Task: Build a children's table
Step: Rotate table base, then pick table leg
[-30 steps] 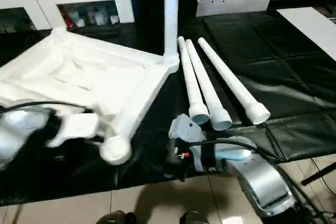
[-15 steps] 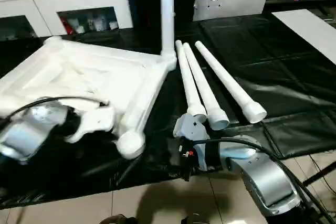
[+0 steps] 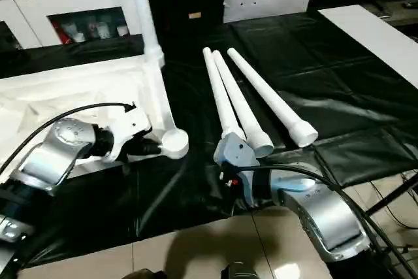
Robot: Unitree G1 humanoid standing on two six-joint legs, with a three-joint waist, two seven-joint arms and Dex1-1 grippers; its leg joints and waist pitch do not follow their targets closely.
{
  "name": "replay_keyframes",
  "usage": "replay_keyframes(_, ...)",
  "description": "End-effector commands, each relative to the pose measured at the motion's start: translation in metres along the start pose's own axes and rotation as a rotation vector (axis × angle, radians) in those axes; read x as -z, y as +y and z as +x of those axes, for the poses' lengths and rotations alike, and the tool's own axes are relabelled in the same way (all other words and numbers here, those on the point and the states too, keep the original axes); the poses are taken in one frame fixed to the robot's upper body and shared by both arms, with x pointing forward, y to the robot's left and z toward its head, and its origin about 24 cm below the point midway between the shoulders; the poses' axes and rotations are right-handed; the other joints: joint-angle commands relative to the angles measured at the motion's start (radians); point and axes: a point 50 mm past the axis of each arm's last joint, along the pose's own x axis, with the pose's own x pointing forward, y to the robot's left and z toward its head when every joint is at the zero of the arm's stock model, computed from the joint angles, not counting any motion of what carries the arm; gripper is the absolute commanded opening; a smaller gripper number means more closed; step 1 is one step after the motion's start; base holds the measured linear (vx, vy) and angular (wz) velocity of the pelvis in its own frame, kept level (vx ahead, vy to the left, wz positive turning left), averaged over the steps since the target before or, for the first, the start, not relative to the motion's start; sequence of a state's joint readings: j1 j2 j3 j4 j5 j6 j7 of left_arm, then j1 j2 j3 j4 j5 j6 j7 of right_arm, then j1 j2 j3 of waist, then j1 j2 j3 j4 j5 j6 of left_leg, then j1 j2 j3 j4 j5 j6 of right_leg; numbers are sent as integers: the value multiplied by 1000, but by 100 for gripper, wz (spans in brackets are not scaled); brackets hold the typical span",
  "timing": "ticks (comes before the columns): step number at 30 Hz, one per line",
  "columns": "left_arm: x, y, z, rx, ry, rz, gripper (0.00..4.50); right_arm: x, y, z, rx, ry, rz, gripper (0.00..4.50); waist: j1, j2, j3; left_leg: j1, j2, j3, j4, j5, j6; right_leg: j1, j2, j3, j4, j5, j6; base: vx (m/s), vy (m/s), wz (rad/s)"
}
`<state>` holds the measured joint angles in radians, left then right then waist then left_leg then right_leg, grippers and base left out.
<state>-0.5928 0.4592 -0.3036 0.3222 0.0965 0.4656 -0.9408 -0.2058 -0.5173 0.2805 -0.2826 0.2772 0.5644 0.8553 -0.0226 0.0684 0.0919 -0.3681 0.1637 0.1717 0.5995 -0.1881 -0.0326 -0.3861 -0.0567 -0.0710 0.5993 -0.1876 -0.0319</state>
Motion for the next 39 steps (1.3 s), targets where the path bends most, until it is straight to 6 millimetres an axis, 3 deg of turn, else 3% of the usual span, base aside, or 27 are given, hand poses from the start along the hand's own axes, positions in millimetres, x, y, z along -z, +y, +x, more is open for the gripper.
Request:
replay_keyframes(1,21,10,-1,-120,86,-99,1,-3,-10,-2,77,1,-7,450,7,-14,-62,-1,49,-30,-63,-191,77,41,-83,50,-93,-360,-150,0,0,0)
replay_keyframes(4,20,16,4,-184,91,-133,1,-3,-16,1,151,-1,25,450,6,-15,-62,-3,46,-29,-62,-177,80,45,-83,49,-96,-365,-145,0,0,0)
replay_keyframes(8,24,18,7,-221,131,-167,1,-5,-24,7,251,0,68,450,5,-10,-64,2,48,-30,-63,-175,75,41,-81,49,-97,-362,-150,0,0,0)
replay_keyframes(15,23,19,12,-236,115,-168,1,-15,-35,14,363,-45,116,450,5,-9,-64,5,51,-30,-67,-198,61,40,-84,51,-97,-370,-153,0,0,0)
replay_keyframes(16,19,19,12,-222,75,-145,49,-17,-38,15,399,-43,120,450,4,-9,-66,4,51,-30,-67,-198,58,41,-86,52,-97,-369,-154,0,0,0)
replay_keyframes(20,13,15,7,-167,-2,-119,86,-25,-53,19,521,-30,162,450,-1,-8,-71,2,51,-32,-69,-196,42,42,-85,52,-92,-365,-159,0,0,0)
replay_keyframes(21,11,15,4,-167,-25,-121,97,-27,-58,20,552,-27,173,450,4,-2,-74,10,56,-30,-66,-177,35,37,-86,55,-87,-310,-176,0,0,0)
replay_keyframes(23,9,15,-5,-171,-70,-110,104,-32,-69,22,622,-1,199,450,8,-8,-83,6,57,-28,-65,-127,39,41,-87,57,-75,-221,-198,0,0,0)
replay_keyframes(24,9,15,-6,-172,-74,-109,114,-32,-70,23,627,1,201,450,9,-5,-85,4,58,-29,-63,-105,41,43,-89,58,-68,-184,-210,0,0,0)
replay_keyframes(26,8,16,-13,-178,-104,-124,138,-35,-76,25,652,31,217,450,15,-7,-95,-3,56,-26,-54,-4,74,47,-85,57,-48,-27,-235,0,0,0)
replay_keyframes(28,8,18,-21,-189,-123,-110,146,-37,-82,28,690,70,237,450,22,-5,-93,-4,56,-25,-53,12,94,44,-86,55,-44,8,-250,0,0,0)
replay_keyframes(30,6,17,-28,-183,-144,-100,167,-40,-87,31,705,86,248,450,27,-6,-91,-2,57,-23,-54,-3,94,43,-88,56,-47,-17,-252,0,0,0)
replay_keyframes(33,1,8,-37,-121,-184,-95,188,-41,-93,36,714,120,282,450,30,-11,-83,1,60,-18,-58,-49,61,41,-88,58,-54,-99,-238,0,0,0)
replay_keyframes(39,-4,-17,-47,-17,-221,-81,230,-42,-101,40,753,177,312,450,33,-13,-85,2,61,-19,-58,-62,29,42,-90,61,-48,-135,-229,0,0,0)
